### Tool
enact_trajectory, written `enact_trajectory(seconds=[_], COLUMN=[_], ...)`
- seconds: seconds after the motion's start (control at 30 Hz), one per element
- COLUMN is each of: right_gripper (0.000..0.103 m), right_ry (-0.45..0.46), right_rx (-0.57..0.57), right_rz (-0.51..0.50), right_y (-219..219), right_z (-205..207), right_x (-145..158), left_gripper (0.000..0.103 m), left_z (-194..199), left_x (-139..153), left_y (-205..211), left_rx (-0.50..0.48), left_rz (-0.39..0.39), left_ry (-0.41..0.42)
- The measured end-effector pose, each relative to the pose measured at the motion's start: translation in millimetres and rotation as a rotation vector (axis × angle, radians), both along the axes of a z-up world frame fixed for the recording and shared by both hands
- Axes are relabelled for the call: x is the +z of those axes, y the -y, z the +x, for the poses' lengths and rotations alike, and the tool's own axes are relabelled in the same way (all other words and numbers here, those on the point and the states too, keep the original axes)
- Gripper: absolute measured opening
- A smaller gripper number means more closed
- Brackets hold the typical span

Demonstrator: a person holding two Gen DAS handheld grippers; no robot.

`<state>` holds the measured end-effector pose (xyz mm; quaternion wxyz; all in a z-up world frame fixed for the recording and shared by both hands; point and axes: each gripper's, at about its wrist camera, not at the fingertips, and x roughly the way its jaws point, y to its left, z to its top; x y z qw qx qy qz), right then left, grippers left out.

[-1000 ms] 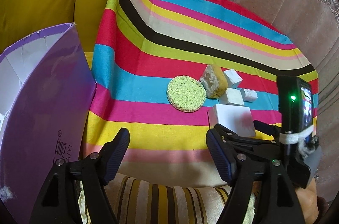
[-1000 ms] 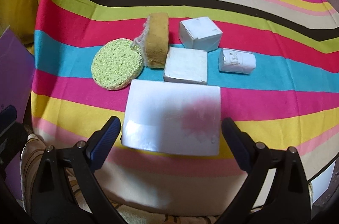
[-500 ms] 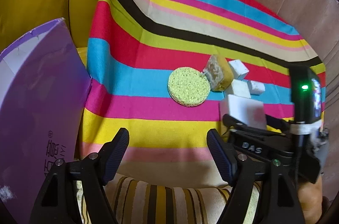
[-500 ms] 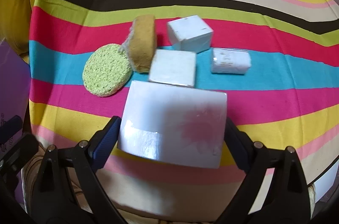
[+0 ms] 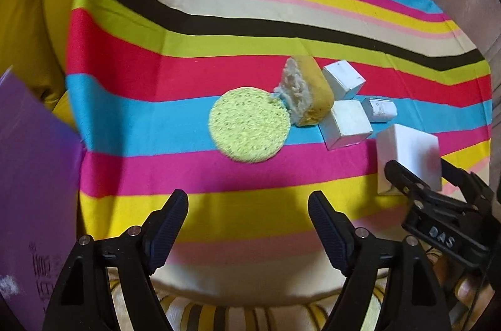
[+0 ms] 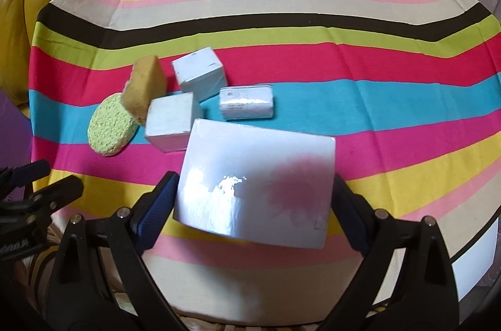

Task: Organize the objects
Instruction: 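Lower the right tool onto the white pink-printed box and grasp it, then grasp the round green sponge with the left tool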

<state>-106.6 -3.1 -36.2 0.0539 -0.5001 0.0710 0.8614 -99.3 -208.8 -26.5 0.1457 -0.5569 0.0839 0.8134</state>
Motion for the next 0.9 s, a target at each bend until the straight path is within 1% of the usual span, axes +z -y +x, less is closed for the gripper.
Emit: enact_trajectory(seconds=[0.2, 0.27, 0.47, 0.63, 0.73, 0.83, 0.9], right_gripper=[0.094, 0.094, 0.094, 0.094, 0.094, 0.094, 0.094], right_ry=[-0.011, -0.018, -0.050, -0.061, -0.066, -0.063, -0.059], right_rx=[-0.013, -0.027, -0.065, -0.083, -0.097, -0.093, -0.084], right_rz=[-0.031, -0.044, -0.026, -0.031, -0.036, -0.033, -0.028], right_y=[-14, -20, -27, -32, -37, -36, -34], right_z=[0, 0, 1, -1, 1, 0, -1], right_x=[-3, -4, 0, 0, 0, -1, -3], left_gripper=[0.082, 0.082, 0.083, 0.083, 0.085, 0.086, 0.087], left_z=[-26, -33, -51, -63, -67, -72, -75], left_x=[-15, -20, -34, -40, -44, -47, -48], left_y=[-18, -20, -20, -15, -16, -15, -15], left_rx=[-0.027, -0.022, -0.005, 0.018, 0.014, 0.008, 0.013], left_rz=[-0.056, -0.067, -0.078, -0.063, -0.048, -0.018, -0.016], left_ry=[0.045, 0.054, 0.087, 0.100, 0.108, 0.109, 0.101])
